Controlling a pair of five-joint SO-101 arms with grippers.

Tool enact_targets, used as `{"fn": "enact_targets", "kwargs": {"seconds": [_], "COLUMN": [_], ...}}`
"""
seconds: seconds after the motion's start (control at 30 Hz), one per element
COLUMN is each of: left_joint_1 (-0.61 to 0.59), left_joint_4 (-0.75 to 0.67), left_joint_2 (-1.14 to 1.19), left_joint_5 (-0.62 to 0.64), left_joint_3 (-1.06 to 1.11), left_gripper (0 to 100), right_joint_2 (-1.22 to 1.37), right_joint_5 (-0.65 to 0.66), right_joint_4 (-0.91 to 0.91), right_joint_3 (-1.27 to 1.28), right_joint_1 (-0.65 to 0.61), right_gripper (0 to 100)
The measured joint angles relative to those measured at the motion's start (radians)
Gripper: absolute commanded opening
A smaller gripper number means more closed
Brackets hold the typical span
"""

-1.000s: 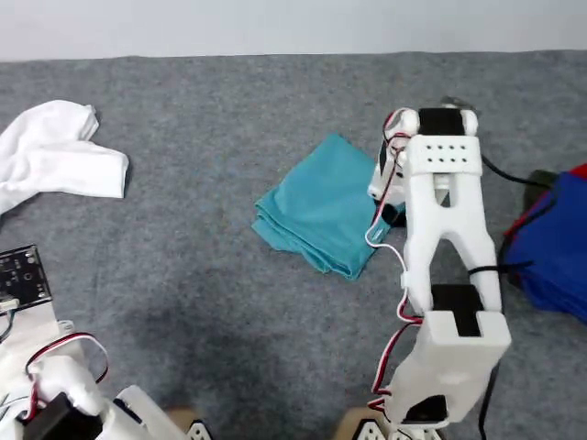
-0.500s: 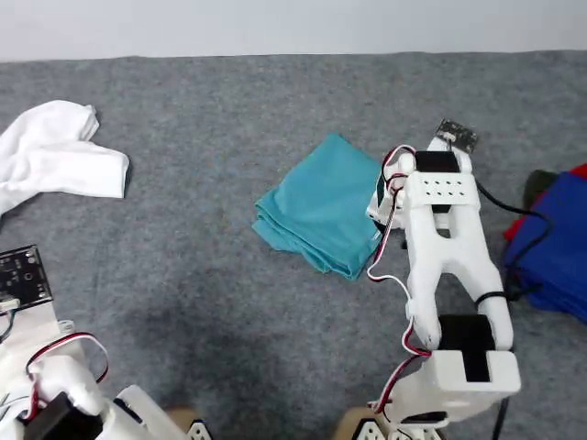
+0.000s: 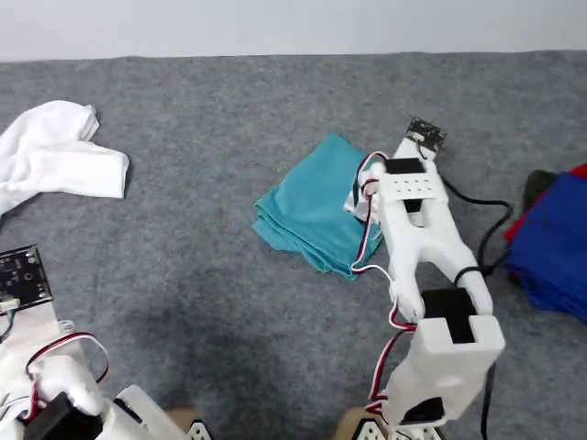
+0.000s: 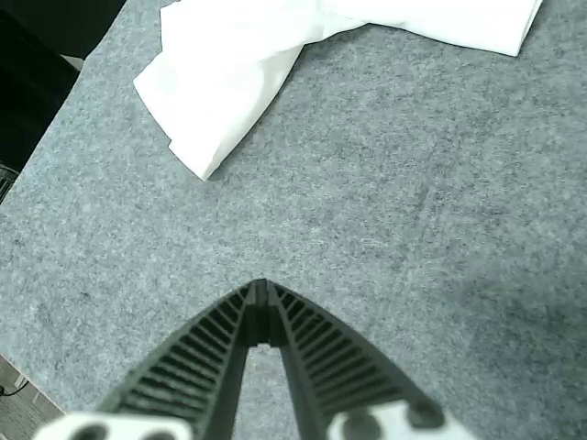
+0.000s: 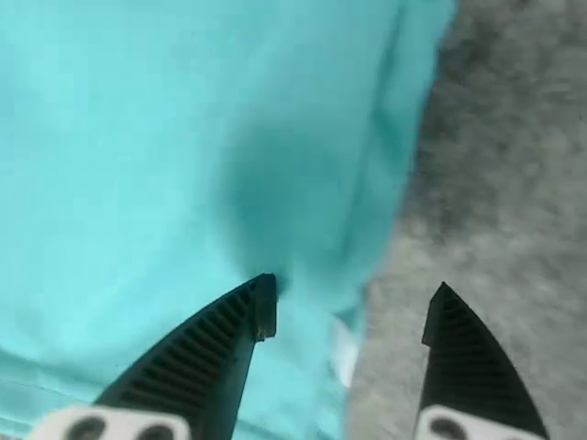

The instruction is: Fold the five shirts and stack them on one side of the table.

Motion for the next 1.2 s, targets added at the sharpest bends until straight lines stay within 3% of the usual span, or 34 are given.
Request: {"fn": "enact_targets", "kwargs": {"seconds": [0.57, 0.9, 1.2], "left_joint_1": [0.000, 0.000, 0.000], "left_joint_4": [0.000, 0.000, 0.000], "left_joint_2": [0.000, 0.000, 0.000], "left_joint_5": [0.000, 0.000, 0.000], "left_joint_3": [0.009, 0.009, 0.009], "left_gripper": [0, 0, 0], "right_joint_2": [0.137, 0.262, 0.299], "right_joint_5": [-0.040, -0.034, -0.026], "right_joint_4": [-0.054, 0.015, 0.144], "right_joint_3": [-0.037, -0.209, -0.354], "right_joint_1": [-0.020, -0.011, -0.012], "right_gripper": [26.3, 1.0, 1.0]}}
